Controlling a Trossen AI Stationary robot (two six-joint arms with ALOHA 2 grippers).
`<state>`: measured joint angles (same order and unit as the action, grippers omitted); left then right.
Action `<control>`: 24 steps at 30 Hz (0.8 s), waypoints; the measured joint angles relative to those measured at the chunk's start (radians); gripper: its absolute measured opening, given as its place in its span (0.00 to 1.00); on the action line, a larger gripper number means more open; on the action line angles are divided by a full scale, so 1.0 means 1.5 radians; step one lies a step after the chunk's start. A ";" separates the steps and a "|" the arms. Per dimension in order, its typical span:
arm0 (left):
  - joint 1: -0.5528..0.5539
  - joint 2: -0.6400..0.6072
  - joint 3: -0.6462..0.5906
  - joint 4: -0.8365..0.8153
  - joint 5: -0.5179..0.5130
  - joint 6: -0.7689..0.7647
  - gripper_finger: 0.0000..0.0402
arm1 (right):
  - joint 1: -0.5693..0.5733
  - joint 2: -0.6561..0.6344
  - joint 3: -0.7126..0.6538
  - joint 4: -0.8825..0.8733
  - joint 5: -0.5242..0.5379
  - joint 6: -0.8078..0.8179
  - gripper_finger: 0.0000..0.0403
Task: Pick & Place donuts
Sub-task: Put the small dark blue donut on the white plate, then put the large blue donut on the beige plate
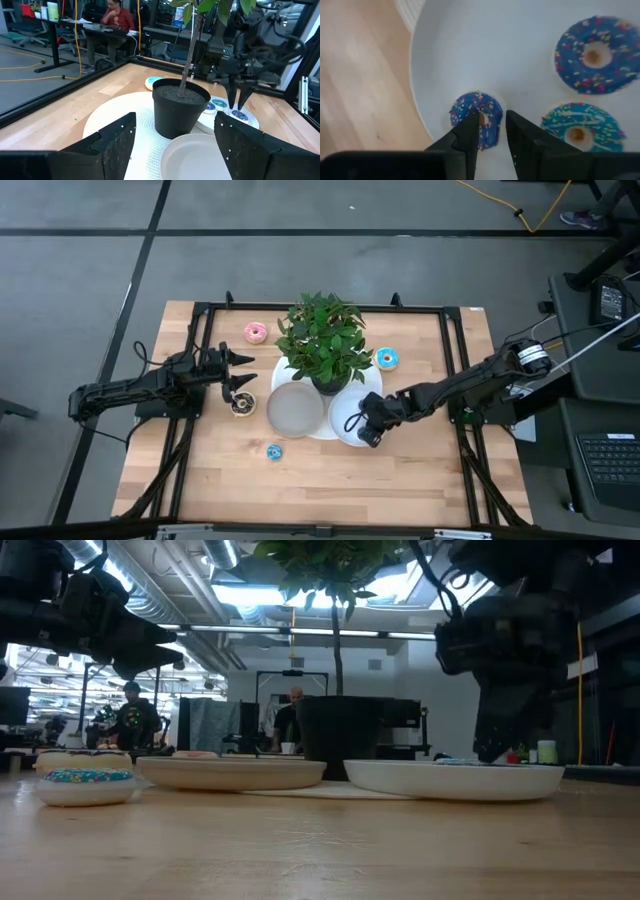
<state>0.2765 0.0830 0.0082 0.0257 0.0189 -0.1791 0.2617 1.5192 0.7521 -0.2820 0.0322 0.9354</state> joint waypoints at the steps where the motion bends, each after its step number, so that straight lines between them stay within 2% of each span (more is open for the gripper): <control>1: 0.000 0.000 0.000 0.000 0.000 0.000 0.65 | -0.003 -0.006 0.000 0.000 0.000 -0.001 0.25; 8: 0.000 0.000 0.000 0.000 0.000 0.000 0.65 | -0.019 -0.065 0.000 -0.026 0.001 -0.036 0.25; 13: 0.000 0.000 0.000 0.000 0.000 0.000 0.65 | -0.041 -0.117 0.000 -0.025 0.031 -0.060 0.26; 24: 0.000 0.000 0.000 0.000 0.000 0.000 0.65 | -0.134 -0.200 0.000 -0.094 0.031 -0.105 0.48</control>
<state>0.2765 0.0830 0.0085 0.0257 0.0189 -0.1791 0.0610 1.2196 0.7517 -0.4224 0.0786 0.7775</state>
